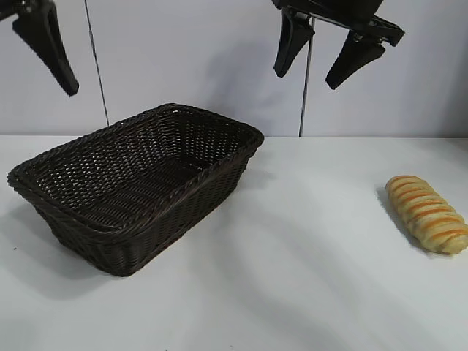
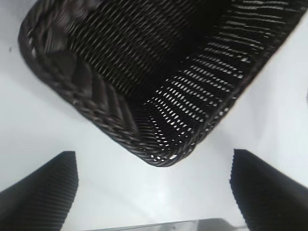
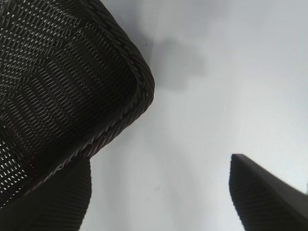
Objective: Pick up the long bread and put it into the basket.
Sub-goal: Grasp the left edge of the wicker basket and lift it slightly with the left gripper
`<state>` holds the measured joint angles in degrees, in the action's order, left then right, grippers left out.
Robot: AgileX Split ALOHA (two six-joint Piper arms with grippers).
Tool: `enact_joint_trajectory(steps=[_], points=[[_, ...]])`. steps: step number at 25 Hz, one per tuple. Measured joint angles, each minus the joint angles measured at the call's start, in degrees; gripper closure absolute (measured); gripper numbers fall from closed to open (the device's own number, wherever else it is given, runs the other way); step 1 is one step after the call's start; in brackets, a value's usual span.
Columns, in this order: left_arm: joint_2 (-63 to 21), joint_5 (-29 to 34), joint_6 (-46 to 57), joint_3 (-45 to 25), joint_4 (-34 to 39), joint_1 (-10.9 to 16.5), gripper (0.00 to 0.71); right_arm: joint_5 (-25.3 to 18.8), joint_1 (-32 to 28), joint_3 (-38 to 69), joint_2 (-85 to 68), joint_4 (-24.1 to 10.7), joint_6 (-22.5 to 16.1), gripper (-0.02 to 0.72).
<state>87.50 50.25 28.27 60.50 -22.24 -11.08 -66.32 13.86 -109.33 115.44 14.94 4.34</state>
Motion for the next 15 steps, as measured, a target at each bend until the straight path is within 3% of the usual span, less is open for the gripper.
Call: enact_joint_trajectory(steps=[7, 15], points=[[0.0, -7.2, 10.6, -4.3, -0.1, 0.0, 0.086, -0.1, 0.0, 0.0, 0.0, 0.0, 0.0, 0.134], [0.0, -11.6, 12.0, -7.2, -0.2, 0.0, 0.086, -0.1, 0.0, 0.0, 0.0, 0.0, 0.0, 0.134]])
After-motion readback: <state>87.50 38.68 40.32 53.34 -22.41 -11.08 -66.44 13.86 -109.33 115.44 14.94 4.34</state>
